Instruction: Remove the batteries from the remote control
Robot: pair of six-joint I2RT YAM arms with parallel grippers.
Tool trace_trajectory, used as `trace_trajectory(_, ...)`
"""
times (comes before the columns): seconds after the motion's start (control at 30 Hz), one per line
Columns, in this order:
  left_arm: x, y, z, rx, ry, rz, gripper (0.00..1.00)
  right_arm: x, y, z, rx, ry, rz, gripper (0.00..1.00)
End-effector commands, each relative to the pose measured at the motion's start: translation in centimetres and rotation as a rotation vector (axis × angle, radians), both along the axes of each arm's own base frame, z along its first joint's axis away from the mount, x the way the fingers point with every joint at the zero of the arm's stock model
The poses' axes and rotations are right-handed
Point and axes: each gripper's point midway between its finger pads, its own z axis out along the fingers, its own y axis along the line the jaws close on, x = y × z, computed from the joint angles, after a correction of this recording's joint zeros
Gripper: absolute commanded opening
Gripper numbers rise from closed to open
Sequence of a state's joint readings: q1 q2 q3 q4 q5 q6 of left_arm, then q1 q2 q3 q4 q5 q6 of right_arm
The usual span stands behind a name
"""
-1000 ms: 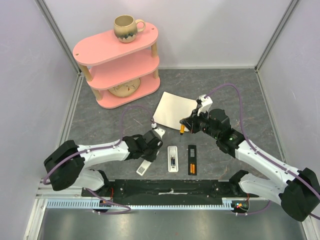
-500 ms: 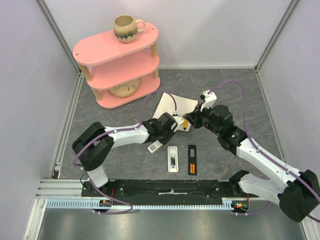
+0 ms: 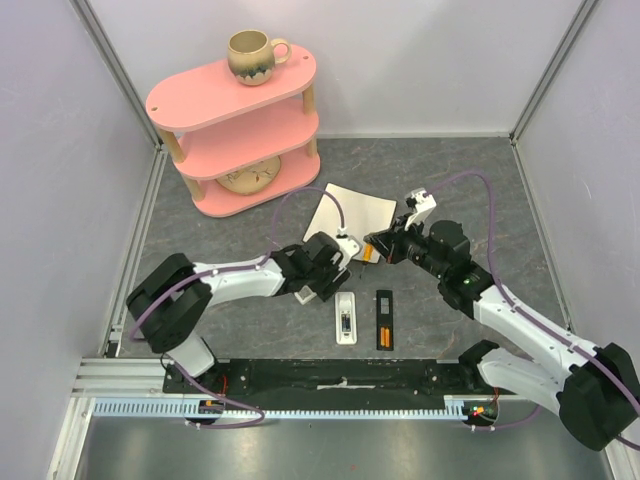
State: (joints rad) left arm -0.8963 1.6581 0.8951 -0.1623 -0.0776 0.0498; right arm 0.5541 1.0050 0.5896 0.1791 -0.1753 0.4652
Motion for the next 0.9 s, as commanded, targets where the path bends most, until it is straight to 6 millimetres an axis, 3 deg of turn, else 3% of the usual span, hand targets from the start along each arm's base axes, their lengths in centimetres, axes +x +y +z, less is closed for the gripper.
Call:
trace_trajectory(0.0,-0.1,0.7,1.3,-0.102,-0.042,0.072,0.75,0.0,1.0,2.9,0.149,-0.091,0.028,0.00)
trace_trajectory(0.03,0.4,1.0,1.6,-0.132,-0.072,0.105,0.75,0.0,1.2,3.1,0.194,-0.106,0.025,0.00)
trace_trajectory(0.07,-0.2,2.2,0.2,-0.124,-0.057,0.133,0.75,0.2,1.4,2.8,0.208,-0.107,0.024,0.00)
trace_trajectory(0.13,-0.5,2.9,-0.4,-0.171,-0.061,0.182,0.75,0.4,1.3,2.8,0.249,-0.135,0.012,0.00)
trace_trajectory(0.37,-2.0,2.8,-0.3,-0.268,0.023,0.276,0.68,2.0,1.7,2.3,0.299,-0.153,-0.026,0.00)
trace_trajectory(0.47,-1.7,3.1,-0.9,-0.265,0.006,0.291,0.53,2.8,1.9,2.2,0.312,-0.163,-0.042,0.00)
trace_trajectory(0.5,-1.5,3.2,-1.2,-0.249,-0.004,0.289,0.40,3.0,2.1,2.2,0.309,-0.177,-0.035,0.00)
trace_trajectory(0.53,-0.9,3.2,-1.0,-0.243,-0.025,0.294,0.34,3.3,2.3,2.9,0.323,-0.213,-0.028,0.00)
trace_trajectory(0.6,-0.3,3.0,-1.0,-0.225,-0.051,0.275,0.21,4.3,2.5,1.6,0.286,-0.218,-0.042,0.00)
trace_trajectory(0.63,0.2,2.7,-0.5,-0.229,-0.067,0.273,0.19,4.7,2.6,1.9,0.297,-0.250,-0.047,0.00)
trace_trajectory(0.67,0.5,2.5,-0.3,-0.232,-0.075,0.264,0.17,5.3,2.8,0.5,0.282,-0.231,-0.058,0.00)
trace_trajectory(0.73,1.0,2.1,0.4,-0.231,-0.104,0.222,0.11,5.9,3.3,0.0,0.285,-0.259,-0.039,0.00)
trace_trajectory(0.87,1.0,1.9,1.0,-0.227,-0.124,0.158,0.06,6.5,4.3,0.3,0.291,-0.276,-0.004,0.00)
